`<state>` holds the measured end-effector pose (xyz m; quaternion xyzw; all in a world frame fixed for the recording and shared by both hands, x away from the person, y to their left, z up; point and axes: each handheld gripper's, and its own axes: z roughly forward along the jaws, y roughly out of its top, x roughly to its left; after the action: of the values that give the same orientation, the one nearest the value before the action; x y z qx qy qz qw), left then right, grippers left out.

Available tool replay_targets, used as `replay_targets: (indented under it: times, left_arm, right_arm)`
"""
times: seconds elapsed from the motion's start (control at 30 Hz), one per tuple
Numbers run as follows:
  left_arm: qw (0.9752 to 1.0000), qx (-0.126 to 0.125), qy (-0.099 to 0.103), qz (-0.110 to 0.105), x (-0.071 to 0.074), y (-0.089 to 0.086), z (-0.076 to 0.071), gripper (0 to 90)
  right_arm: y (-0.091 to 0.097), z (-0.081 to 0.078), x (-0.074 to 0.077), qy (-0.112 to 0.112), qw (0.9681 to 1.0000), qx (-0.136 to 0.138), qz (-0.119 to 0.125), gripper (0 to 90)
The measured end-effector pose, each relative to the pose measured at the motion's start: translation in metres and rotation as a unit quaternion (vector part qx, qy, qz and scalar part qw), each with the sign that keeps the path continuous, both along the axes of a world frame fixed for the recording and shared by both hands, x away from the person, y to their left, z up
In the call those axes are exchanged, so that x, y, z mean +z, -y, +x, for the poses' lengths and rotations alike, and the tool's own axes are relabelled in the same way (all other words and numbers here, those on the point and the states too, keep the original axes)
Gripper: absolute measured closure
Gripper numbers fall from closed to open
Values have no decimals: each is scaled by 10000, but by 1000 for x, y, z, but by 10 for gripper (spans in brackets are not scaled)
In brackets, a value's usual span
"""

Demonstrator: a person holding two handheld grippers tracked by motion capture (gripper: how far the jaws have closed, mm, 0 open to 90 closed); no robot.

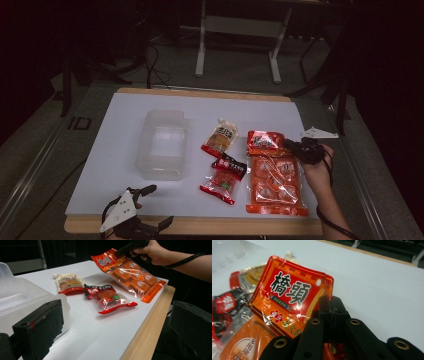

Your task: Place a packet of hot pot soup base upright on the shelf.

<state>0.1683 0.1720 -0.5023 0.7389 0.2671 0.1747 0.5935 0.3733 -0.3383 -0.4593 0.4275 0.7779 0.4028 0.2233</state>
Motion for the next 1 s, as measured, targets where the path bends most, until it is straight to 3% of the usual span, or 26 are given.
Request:
replay_targets:
  times: [0.5, 1.0]
  left_arm:
    - [10000, -4, -8, -2, 0, 0, 1, 0]
    - [10000, -29, -3, 24, 0, 2, 0, 0]
  right_arm:
    - [-2, -38, 39, 623, 9975, 219, 265, 891]
    - [-16, -89, 74, 1241, 9893, 624, 445, 891]
